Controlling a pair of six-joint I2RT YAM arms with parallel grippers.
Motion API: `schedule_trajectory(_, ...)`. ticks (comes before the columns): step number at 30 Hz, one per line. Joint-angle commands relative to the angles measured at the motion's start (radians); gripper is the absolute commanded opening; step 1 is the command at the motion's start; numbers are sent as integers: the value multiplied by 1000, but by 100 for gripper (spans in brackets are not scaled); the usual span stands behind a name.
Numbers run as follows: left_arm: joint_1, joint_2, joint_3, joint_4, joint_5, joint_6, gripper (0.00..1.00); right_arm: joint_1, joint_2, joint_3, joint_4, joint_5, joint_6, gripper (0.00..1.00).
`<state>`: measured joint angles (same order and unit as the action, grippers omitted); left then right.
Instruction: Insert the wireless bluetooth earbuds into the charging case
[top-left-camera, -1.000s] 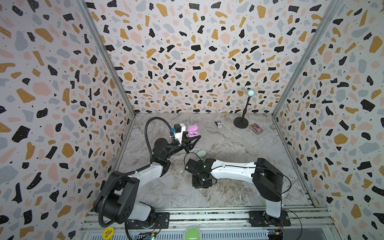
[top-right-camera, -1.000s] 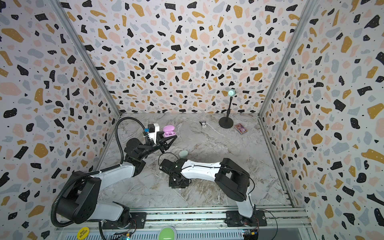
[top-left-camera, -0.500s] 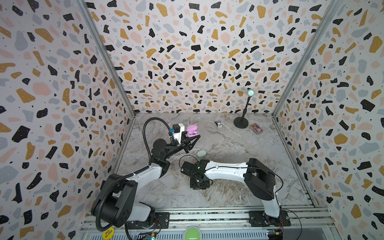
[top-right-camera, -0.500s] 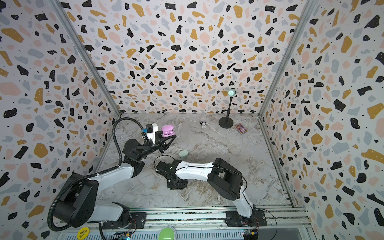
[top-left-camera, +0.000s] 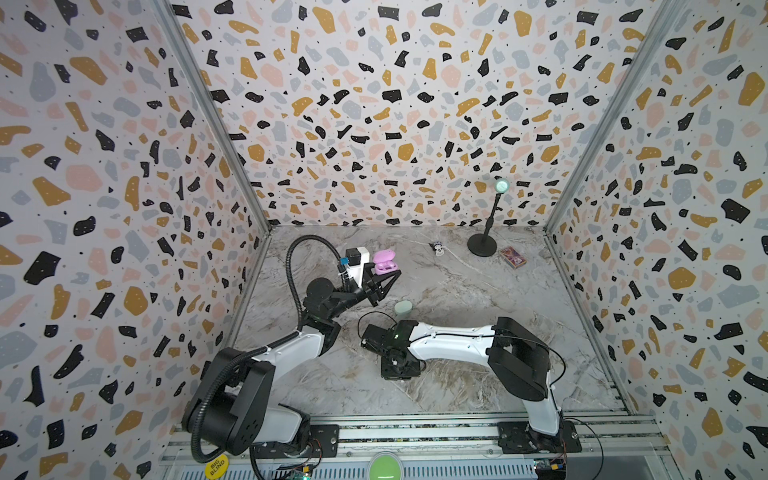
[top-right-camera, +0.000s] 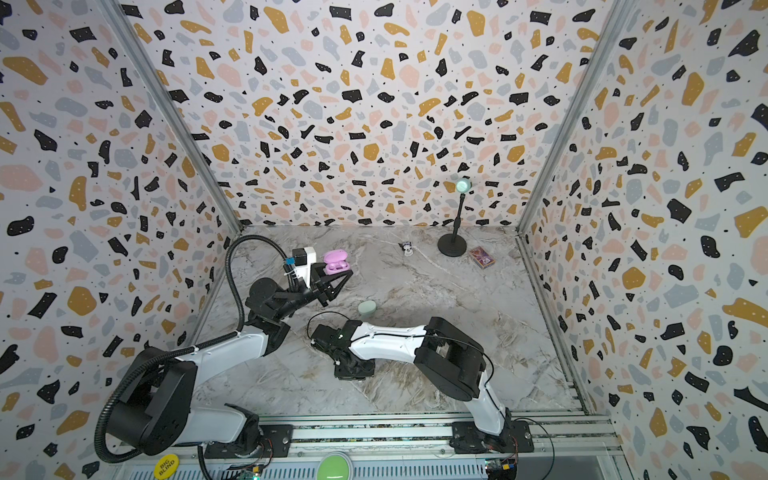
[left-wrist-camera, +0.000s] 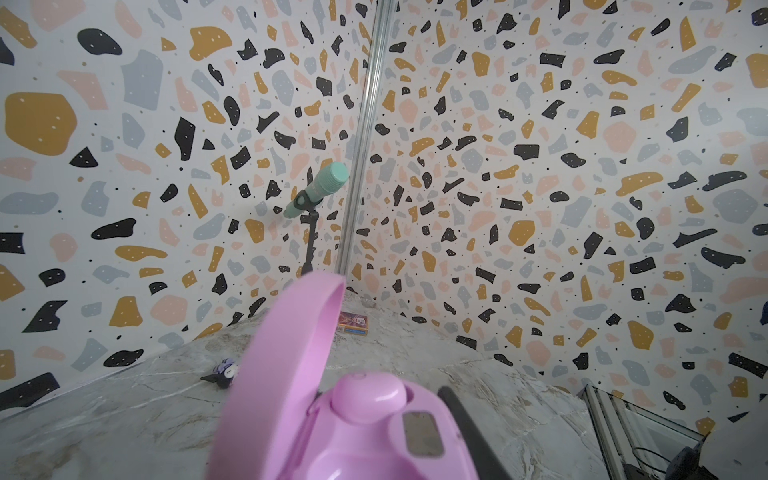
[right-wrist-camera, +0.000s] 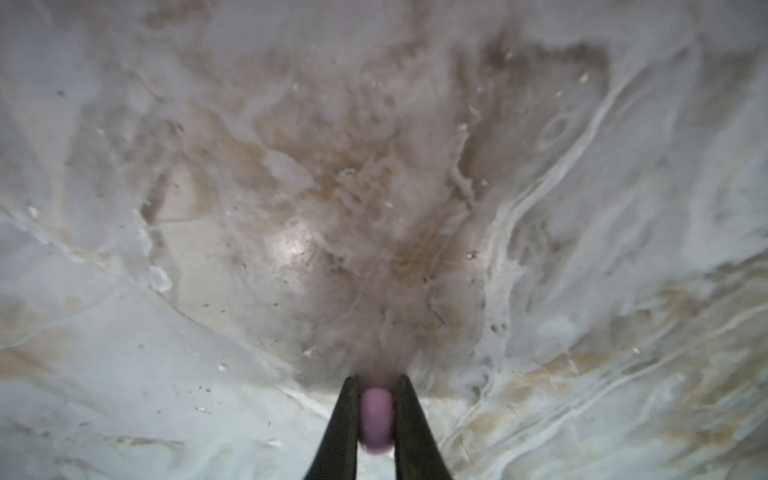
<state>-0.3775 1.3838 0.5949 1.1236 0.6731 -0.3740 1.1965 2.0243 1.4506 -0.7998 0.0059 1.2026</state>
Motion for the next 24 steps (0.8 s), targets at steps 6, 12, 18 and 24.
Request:
schedule_trajectory(6,-29,-29,-11,23,11,47,0,-12,-112,-10,-44,93,-42,7)
schedule_trajectory(12,-45,-17,-15,22,13,49,0,-49,-259,-91,38,99,-90,7)
schedule_trajectory(18,-46,-16,-9,1,19,70,0,-93,-475,-227,156,97,-130,7)
schedule_trajectory(24,-52,-23,-13,-20,24,101,0,-140,-698,-316,229,107,-173,7)
